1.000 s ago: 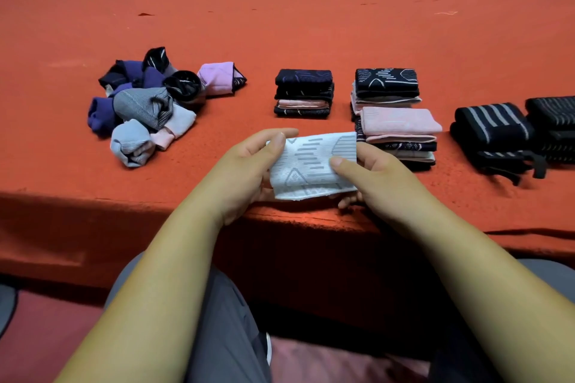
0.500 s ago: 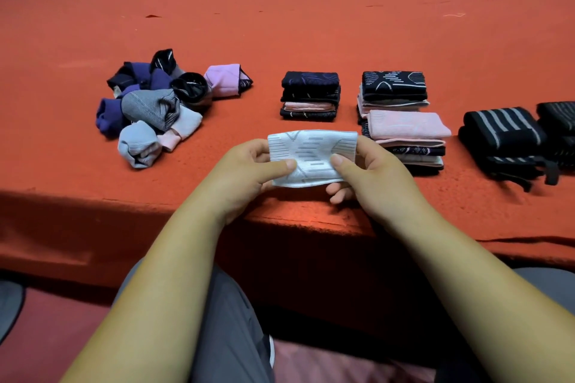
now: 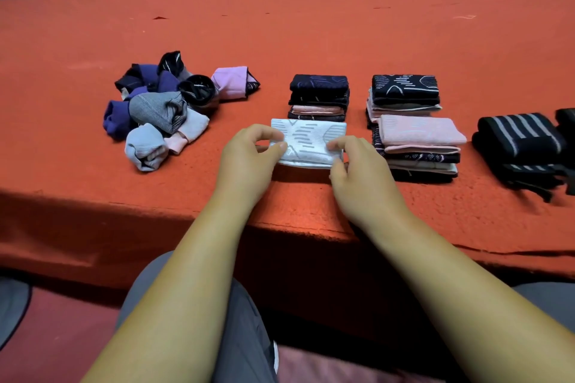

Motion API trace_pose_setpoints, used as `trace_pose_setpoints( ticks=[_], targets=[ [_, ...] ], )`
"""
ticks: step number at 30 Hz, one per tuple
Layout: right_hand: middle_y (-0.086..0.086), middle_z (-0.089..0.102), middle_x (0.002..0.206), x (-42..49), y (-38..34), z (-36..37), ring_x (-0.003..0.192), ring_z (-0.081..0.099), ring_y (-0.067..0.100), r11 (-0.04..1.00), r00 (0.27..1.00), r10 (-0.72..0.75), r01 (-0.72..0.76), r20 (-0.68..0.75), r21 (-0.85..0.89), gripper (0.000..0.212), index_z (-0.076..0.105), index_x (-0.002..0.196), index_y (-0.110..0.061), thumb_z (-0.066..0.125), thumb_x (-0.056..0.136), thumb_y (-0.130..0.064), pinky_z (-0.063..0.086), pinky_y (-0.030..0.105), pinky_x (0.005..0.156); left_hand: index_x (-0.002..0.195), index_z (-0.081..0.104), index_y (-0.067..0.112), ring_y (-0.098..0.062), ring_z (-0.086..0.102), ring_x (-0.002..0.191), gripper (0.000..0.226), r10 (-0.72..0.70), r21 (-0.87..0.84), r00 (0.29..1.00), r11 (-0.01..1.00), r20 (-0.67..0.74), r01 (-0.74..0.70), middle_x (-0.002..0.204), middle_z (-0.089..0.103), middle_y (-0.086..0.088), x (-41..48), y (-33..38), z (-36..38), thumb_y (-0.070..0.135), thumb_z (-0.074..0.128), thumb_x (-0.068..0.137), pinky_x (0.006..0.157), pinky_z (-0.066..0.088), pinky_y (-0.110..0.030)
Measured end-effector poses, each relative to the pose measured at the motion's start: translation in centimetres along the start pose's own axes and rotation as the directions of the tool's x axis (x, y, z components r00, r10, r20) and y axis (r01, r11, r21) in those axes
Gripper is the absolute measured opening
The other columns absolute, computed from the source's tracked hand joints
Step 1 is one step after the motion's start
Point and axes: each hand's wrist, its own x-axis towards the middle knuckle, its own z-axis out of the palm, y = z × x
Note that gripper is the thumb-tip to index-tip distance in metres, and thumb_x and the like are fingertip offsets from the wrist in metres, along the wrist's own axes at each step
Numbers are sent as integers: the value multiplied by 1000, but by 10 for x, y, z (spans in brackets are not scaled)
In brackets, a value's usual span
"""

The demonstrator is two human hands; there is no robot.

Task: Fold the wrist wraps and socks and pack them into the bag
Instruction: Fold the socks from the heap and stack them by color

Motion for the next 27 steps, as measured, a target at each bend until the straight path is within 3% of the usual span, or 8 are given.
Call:
trace_pose_setpoints(
  ticks=[4, 8, 14, 17, 19, 22, 24, 27],
  targets=[
    [14, 59, 136, 6, 6, 7, 130, 56, 28, 996, 995, 27, -19, 98, -88, 41, 62, 139, -5, 53, 98, -6, 34, 27, 112, 118, 77, 25, -6, 66, 98, 30, 37, 116, 997, 992, 68, -45, 123, 72, 8, 6, -6, 8, 8, 72, 94, 84, 38, -1],
    [13, 55, 141, 9, 7, 13, 131, 55, 33, 974, 981, 64, -21, 184, -224, 45, 62, 143, -11, 52, 99, -15, 42, 35, 111, 131, 74, 20, -17, 63, 121, 38, -9, 249, 992, 968, 123, -22, 133, 71, 1, 12, -16, 16, 4, 66, 97, 101, 37, -14],
    [14, 40, 160, 6, 6, 15, 139, 51, 34, 959, 979, 86, -31, 184, -283, 52, 58, 149, -13, 53, 98, -20, 42, 36, 114, 141, 68, 15, -24, 54, 139, 45, 4, 326, 978, 942, 207, -73, 150, 61, -5, 14, -23, 24, -2, 55, 101, 116, 30, -19],
    [11, 22, 173, 3, 6, 16, 148, 45, 31, 965, 981, 70, -21, 180, -263, 58, 53, 155, -15, 53, 98, -21, 35, 34, 120, 141, 68, 16, -28, 54, 138, 46, 34, 330, 978, 938, 204, -102, 149, 60, -6, 11, -22, 24, -1, 53, 101, 120, 34, -31],
    [9, 20, 173, 0, 6, 13, 149, 43, 30, 975, 982, 51, -9, 181, -224, 54, 56, 152, -15, 55, 98, -19, 36, 35, 121, 143, 67, 18, -24, 56, 135, 48, 52, 311, 979, 944, 195, -112, 146, 61, -5, 6, -18, 20, 0, 54, 100, 117, 35, -26],
    [5, 36, 163, -4, 6, 9, 137, 54, 26, 988, 988, -58, 76, 142, -131, 37, 68, 132, -15, 57, 97, -15, 43, 37, 115, 140, 68, 21, -20, 62, 121, 44, 72, 311, 983, 943, 167, -122, 138, 64, -3, 2, -14, 6, 5, 59, 99, 104, 38, -20],
    [1, 46, 150, -7, 5, 6, 116, 62, 19, 989, 985, -124, 131, 119, -61, 26, 71, 119, -18, 58, 97, -14, 48, 36, 105, 134, 71, 22, -15, 62, 106, 38, 74, 354, 988, 928, 133, -117, 130, 64, 0, 1, -15, -9, 11, 62, 99, 94, 37, -18],
    [-5, 53, 131, -11, 2, 3, 103, 59, 10, 975, 970, -221, 222, 101, 3, 20, 71, 108, -20, 59, 96, -10, 50, 36, 96, 125, 74, 19, -15, 59, 97, 31, 60, 410, 998, 909, 35, -69, 125, 65, -3, -2, -24, -35, 12, 63, 97, 91, 37, -20]
  ],
)
